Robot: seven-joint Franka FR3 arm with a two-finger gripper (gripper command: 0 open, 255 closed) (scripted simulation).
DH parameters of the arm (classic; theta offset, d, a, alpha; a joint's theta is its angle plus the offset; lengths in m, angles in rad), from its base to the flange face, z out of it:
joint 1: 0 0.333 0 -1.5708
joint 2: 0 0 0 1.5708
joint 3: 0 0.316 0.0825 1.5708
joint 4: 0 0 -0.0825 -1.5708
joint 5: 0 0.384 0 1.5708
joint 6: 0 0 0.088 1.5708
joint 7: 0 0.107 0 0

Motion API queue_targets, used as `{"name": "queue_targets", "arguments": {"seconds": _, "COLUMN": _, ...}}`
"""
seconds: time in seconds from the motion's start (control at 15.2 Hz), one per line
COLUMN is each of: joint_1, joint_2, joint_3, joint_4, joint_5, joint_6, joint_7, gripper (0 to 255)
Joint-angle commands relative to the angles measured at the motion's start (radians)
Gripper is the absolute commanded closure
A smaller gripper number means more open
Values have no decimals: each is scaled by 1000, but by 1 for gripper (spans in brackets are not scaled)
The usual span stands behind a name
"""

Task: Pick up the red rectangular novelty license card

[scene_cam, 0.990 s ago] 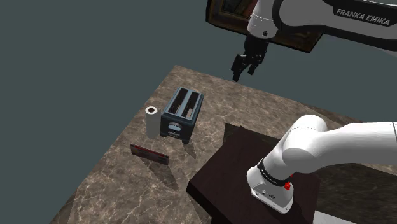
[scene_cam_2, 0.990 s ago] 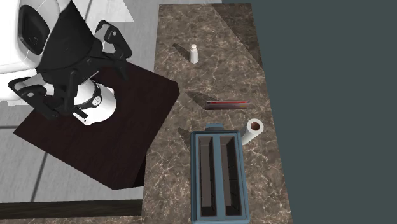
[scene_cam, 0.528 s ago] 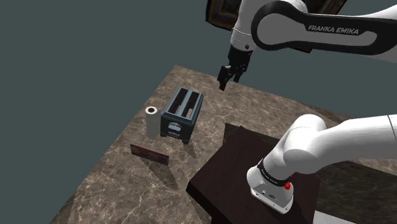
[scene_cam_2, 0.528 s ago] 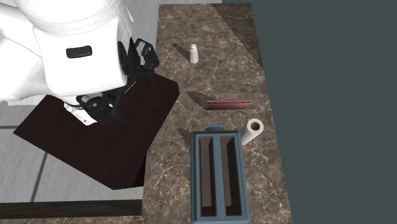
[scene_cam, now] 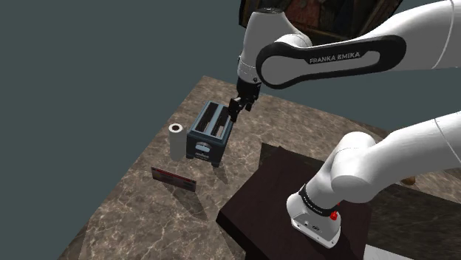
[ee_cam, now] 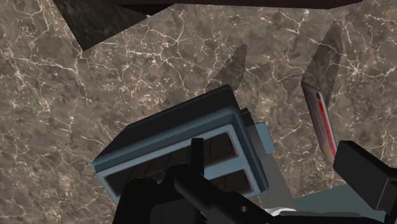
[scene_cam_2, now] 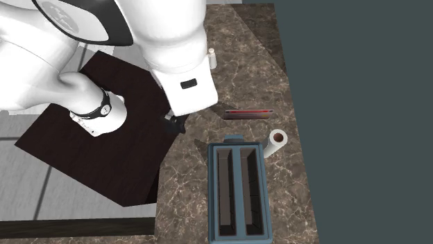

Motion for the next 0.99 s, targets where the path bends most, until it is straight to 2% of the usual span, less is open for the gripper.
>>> {"name": "queue_targets", "arguments": {"seconds": 0.0, "joint_1": 16, "joint_2": 53, "joint_3": 11, "joint_4": -11, "joint_5": 6, "joint_6": 67, "joint_7": -7, "gripper": 0}}
{"name": "queue_targets", "arguments": {"seconds": 0.53, "joint_1": 71, "joint_2": 324, "joint_3": 66, "joint_4": 24, "joint_5": 10, "joint_6": 311, "joint_7": -23, "gripper": 0}}
{"name": "queue_targets", "arguments": {"seconds": 0.92, "joint_1": 106, "joint_2": 541, "joint_3": 106, "joint_4": 96, "joint_5": -23, "joint_6": 460, "joint_7": -16, "gripper": 0}}
